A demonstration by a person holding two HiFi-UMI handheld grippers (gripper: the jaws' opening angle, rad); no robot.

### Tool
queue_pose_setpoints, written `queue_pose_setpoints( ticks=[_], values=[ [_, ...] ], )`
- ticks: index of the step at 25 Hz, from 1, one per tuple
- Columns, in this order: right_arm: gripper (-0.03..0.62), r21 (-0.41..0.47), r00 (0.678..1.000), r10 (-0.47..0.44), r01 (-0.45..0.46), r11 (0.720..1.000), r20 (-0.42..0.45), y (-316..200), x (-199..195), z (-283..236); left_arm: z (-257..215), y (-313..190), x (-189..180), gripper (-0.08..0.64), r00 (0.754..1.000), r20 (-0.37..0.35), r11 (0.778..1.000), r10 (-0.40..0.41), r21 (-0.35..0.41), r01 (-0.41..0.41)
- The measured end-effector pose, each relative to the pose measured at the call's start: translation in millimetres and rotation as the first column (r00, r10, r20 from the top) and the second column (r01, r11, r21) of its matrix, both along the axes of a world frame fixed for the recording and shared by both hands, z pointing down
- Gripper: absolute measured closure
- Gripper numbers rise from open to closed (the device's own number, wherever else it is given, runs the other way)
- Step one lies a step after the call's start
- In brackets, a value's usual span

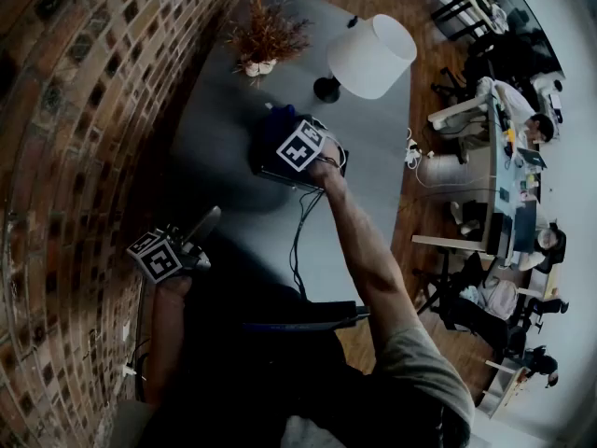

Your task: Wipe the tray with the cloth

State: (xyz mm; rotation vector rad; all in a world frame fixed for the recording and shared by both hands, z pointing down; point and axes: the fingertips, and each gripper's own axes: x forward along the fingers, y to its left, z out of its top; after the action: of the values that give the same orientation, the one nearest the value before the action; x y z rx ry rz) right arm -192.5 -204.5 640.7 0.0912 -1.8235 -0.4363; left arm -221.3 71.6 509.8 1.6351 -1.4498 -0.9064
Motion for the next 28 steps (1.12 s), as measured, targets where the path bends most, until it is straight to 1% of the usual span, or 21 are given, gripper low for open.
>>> queue_pose_setpoints(
  ticks=[1, 2, 3, 4, 5, 6, 7, 9, 10, 11, 13, 15, 17, 19, 20, 21, 22, 24, 26, 27, 28],
  values=[
    [0.428, 0.006, 0.995, -0.090, 0.090, 0.996, -0.045, 18.4, 3.5, -0.7, 1.5, -0.8, -1.5, 0.255, 1.000, -0.001, 1.000, 0.001, 0.001, -0.001],
    [0.428, 0.010, 0.978, -0.183, 0.185, 0.983, -0.095, 37.1, 8.0, -1.1, 3.2, -1.5, -3.0, 0.255, 1.000, -0.002, 1.000, 0.002, 0.002, -0.002],
    [0.431, 0.011, 0.948, -0.281, 0.286, 0.958, -0.150, 55.3, 14.3, -0.8, 5.1, -2.0, -4.2, 0.255, 1.000, -0.003, 1.000, 0.003, 0.002, -0.003],
    [0.451, 0.002, 0.906, -0.371, 0.379, 0.925, -0.204, 71.5, 22.3, -0.5, 7.1, -2.3, -4.9, 0.255, 1.000, -0.005, 1.000, 0.005, 0.000, -0.005],
    [0.451, -0.023, 0.871, -0.431, 0.438, 0.898, -0.234, 83.3, 29.4, -1.3, 8.7, -2.6, -5.2, 0.255, 1.000, -0.006, 1.000, 0.008, -0.002, -0.008],
    [0.451, -0.056, 0.869, -0.442, 0.442, 0.895, -0.222, 87.6, 31.7, -4.6, 9.3, -3.2, -5.1, 0.255, 1.000, -0.007, 1.000, 0.011, -0.001, -0.011],
    [0.451, -0.070, 0.901, -0.398, 0.391, 0.918, -0.173, 81.4, 27.1, -11.0, 9.1, -3.9, -5.0, 0.255, 1.000, -0.007, 1.000, 0.014, 0.001, -0.014],
    [0.451, -0.010, 0.975, -0.214, 0.214, 0.977, -0.056, 43.8, 7.6, -23.9, 7.9, -5.4, -4.5, 0.255, 1.000, -0.003, 1.000, 0.017, 0.006, -0.017],
    [0.449, 0.030, 0.991, -0.131, 0.132, 0.991, -0.016, 24.6, -0.4, -25.5, 7.5, -6.3, -3.9, 0.255, 1.000, 0.002, 1.000, 0.019, 0.008, -0.019],
    [0.449, 0.047, 0.997, -0.079, 0.079, 0.996, 0.004, 13.8, -5.0, -22.8, 6.9, -7.2, -2.7, 0.255, 1.000, 0.003, 1.000, 0.021, 0.010, -0.021],
    [0.449, 0.014, 0.997, -0.074, 0.074, 0.997, -0.004, 25.3, -4.7, -10.6, 4.9, -7.7, 0.8, 0.255, 1.000, -0.001, 1.000, 0.024, 0.012, -0.024],
    [0.450, -0.009, 0.988, -0.146, 0.146, 0.989, -0.039, 63.3, 4.8, -4.5, 4.7, -6.8, 1.9, 0.255, 1.000, -0.003, 1.000, 0.025, 0.007, -0.025],
    [0.451, -0.018, 0.964, -0.251, 0.251, 0.968, -0.089, 108.4, 20.9, -3.4, 8.9, -6.5, 1.1, 0.255, 1.000, -0.006, 1.000, 0.026, -0.004, -0.027],
    [0.451, -0.082, 0.931, -0.342, 0.334, 0.939, -0.127, 144.2, 38.8, -1.7, 14.1, -7.7, 1.7, 0.258, 0.999, -0.011, 0.999, 0.034, -0.013, -0.034],
    [0.451, -0.128, 0.928, -0.352, 0.337, 0.933, -0.124, 150.2, 45.4, -1.9, 15.0, -8.9, 2.7, 0.257, 0.999, -0.011, 0.999, 0.039, -0.014, -0.039],
    [0.451, -0.152, 0.938, -0.330, 0.312, 0.938, -0.109, 143.5, 48.1, -4.3, 14.4, -10.3, 3.9, 0.258, 0.999, -0.011, 0.999, 0.044, -0.013, -0.044],
    [0.451, -0.133, 0.956, -0.279, 0.266, 0.955, -0.090, 123.0, 47.3, -9.3, 12.9, -11.7, 5.0, 0.257, 0.999, -0.009, 0.999, 0.048, -0.010, -0.048],
    [0.449, 0.002, 0.990, -0.134, 0.134, 0.991, -0.047, 55.3, 40.2, -23.8, 9.4, -13.8, 7.1, 0.258, 0.999, -0.005, 0.999, 0.052, -0.003, -0.052],
    [0.449, 0.103, 1.000, -0.004, 0.004, 0.995, 0.001, -6.7, 32.0, -31.1, 7.4, -14.0, 9.0, 0.257, 0.999, -0.005, 0.999, 0.052, 0.002, -0.052],
    [0.449, 0.106, 1.000, 0.026, -0.026, 0.994, 0.003, -23.4, 29.7, -26.5, 7.0, -13.7, 9.6, 0.257, 0.999, -0.005, 0.999, 0.052, 0.001, -0.052],
    [0.449, 0.094, 1.000, 0.023, -0.022, 0.995, -0.016, -29.5, 28.9, -17.9, 6.6, -13.2, 9.9, 0.257, 0.999, -0.005, 0.999, 0.053, 0.000, -0.053]
  ],
)
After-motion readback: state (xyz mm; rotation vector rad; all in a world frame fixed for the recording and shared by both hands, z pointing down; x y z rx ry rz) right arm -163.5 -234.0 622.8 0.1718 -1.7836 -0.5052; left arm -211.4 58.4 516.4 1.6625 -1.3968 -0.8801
